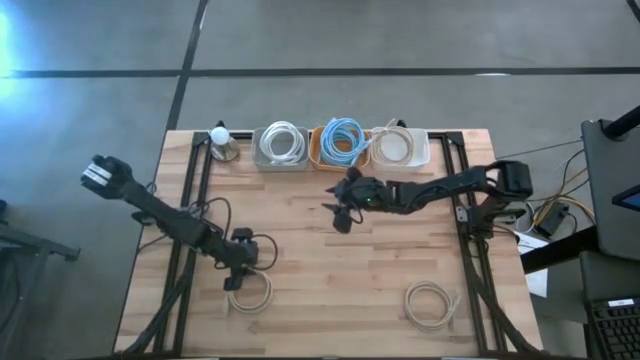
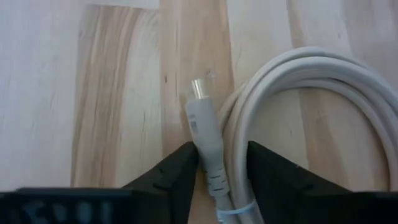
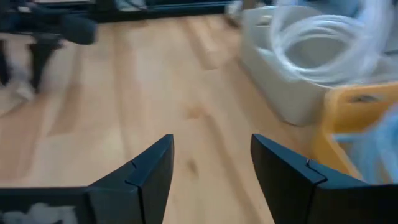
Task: Pick & Place USB Port
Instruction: Put the left light brown charger cable into the white bin
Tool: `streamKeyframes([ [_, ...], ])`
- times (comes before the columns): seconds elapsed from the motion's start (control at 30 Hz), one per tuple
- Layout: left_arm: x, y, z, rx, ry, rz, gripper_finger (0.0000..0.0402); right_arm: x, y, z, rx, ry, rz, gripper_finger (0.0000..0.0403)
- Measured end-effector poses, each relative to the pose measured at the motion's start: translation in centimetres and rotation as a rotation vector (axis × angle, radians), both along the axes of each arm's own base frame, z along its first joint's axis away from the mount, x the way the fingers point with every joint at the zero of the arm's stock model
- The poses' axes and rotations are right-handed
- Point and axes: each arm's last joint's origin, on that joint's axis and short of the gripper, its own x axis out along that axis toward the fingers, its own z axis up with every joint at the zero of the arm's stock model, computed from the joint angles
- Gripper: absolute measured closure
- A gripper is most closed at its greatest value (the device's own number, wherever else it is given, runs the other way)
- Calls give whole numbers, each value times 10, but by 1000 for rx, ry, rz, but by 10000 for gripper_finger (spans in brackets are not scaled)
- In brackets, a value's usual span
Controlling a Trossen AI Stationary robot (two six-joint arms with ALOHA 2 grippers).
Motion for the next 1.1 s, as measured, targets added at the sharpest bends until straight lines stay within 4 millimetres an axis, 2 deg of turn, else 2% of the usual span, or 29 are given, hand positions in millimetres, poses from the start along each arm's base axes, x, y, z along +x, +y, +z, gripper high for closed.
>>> streamKeyframes([
  [0.13,3,0,-7,28,32,4,316,19,5,-4,15,6,82,197],
  [0.23,13,-3,3,60,-45,34,353,37,9,-7,17,6,136,197],
  [0.37,24,0,20,293,-175,98,353,63,17,-6,41,-10,218,197],
  [0.43,33,-1,36,419,-265,135,353,74,20,-4,55,11,248,197],
  [0.63,43,8,68,796,-338,304,340,95,25,10,84,158,262,197],
  [0.7,47,9,76,843,-352,328,339,99,26,13,89,194,258,198],
  [0.87,50,13,79,887,-332,324,347,106,29,18,87,205,258,198],
  [1.1,46,17,72,939,-296,368,344,95,33,40,6,194,159,197],
])
